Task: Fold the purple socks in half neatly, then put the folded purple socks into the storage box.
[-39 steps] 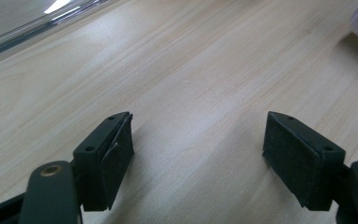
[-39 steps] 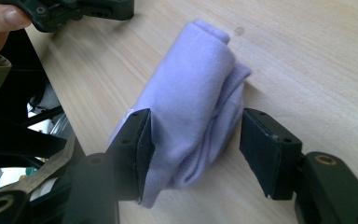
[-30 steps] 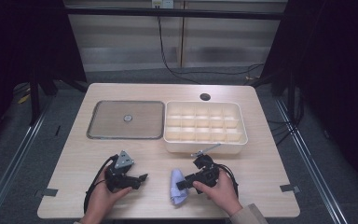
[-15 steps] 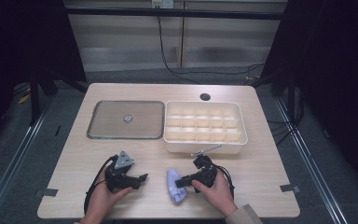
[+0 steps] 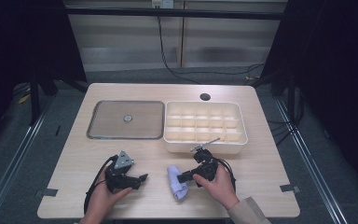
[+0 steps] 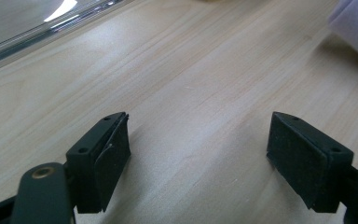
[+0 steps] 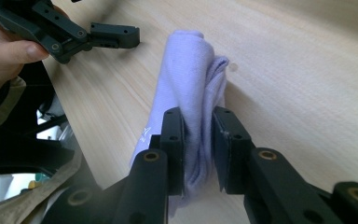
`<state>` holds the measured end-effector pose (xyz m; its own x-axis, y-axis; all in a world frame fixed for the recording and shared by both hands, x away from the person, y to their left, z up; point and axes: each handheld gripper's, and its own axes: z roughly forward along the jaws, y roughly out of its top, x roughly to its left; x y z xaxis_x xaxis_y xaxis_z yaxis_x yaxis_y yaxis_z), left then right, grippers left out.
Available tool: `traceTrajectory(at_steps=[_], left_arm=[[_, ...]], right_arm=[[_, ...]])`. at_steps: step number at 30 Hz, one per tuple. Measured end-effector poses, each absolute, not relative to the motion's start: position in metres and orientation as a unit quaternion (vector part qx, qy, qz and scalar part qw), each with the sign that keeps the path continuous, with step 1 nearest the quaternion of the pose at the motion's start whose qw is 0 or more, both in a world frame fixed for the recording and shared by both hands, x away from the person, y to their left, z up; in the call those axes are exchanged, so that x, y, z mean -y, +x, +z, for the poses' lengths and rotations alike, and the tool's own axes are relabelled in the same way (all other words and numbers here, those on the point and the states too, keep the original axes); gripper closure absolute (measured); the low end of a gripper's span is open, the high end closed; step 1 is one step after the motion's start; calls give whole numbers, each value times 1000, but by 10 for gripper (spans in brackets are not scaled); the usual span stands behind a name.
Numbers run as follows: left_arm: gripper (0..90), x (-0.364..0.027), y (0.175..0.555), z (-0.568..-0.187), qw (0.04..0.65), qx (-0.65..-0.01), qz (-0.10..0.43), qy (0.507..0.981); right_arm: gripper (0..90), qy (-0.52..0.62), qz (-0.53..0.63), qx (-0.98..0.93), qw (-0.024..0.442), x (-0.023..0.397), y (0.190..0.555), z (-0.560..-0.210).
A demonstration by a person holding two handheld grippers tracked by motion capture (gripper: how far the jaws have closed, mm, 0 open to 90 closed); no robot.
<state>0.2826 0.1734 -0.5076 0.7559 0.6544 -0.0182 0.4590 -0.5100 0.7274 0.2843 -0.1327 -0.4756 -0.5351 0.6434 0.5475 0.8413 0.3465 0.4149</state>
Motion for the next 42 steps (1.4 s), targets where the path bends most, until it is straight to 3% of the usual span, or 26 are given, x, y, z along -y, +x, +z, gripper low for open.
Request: traceTrajectory(at_steps=[42], left_arm=[[203, -173, 282, -508, 374, -324, 130, 859]], right_arm=[[750, -465, -317, 819, 113, 175, 311, -422]])
